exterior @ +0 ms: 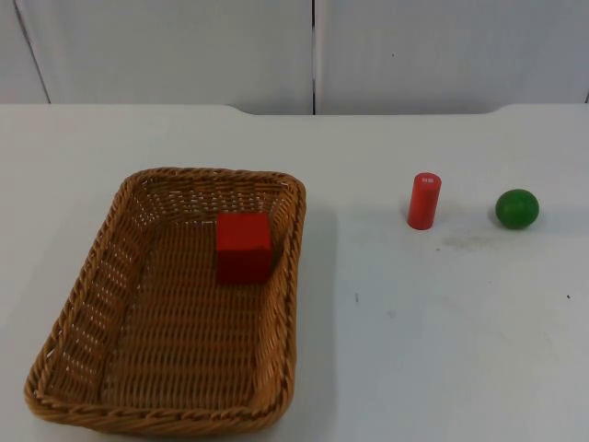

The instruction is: Pick up the basket with the left hand and place the object to the left of the red cylinder into the basket with the right hand.

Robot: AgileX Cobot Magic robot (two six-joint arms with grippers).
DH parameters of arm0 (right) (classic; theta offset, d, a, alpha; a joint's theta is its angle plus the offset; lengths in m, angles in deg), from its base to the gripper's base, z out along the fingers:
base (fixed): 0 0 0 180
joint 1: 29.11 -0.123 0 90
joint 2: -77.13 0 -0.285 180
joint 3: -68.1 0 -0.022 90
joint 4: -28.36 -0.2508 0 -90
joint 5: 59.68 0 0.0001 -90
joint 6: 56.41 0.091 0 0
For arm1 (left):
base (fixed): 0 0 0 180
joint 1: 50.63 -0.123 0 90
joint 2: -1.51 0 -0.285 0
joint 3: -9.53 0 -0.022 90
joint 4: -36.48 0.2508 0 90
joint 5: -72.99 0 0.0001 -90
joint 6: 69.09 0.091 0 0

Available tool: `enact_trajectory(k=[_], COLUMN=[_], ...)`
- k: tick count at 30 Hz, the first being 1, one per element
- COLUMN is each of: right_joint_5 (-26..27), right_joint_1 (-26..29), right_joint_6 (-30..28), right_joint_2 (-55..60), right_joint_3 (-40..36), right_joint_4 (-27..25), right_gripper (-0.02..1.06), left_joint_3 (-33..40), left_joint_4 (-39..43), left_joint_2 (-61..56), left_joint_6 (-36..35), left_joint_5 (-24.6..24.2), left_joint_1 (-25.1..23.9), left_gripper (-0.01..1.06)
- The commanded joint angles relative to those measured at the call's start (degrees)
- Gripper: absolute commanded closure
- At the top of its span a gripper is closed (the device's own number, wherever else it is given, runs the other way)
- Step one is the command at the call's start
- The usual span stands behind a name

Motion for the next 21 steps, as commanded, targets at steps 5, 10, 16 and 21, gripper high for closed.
enact_trajectory(k=[5,10,16,21], right_joint_5=[0.7,0.7,0.7,0.7], right_joint_1=[1.6,6.5,14.2,18.4], right_joint_6=[-0.2,-0.2,-0.2,-0.2], right_joint_2=[-0.2,-0.2,-0.2,-0.2], right_joint_3=[0.1,0.1,0.1,0.1], right_joint_4=[0.0,0.0,0.0,0.4], right_gripper=[-0.01,-0.01,-0.01,-0.01], left_joint_3=[0.0,0.0,0.0,0.0], left_joint_4=[0.4,0.4,0.4,0.4], left_joint_2=[-0.2,-0.2,-0.2,-0.2], left_joint_6=[0.0,0.0,0.0,0.0], left_joint_5=[-0.1,-0.1,-0.1,-0.1], left_joint_1=[-0.1,-0.1,-0.1,-0.1], left_gripper=[0.0,0.0,0.0,0.0])
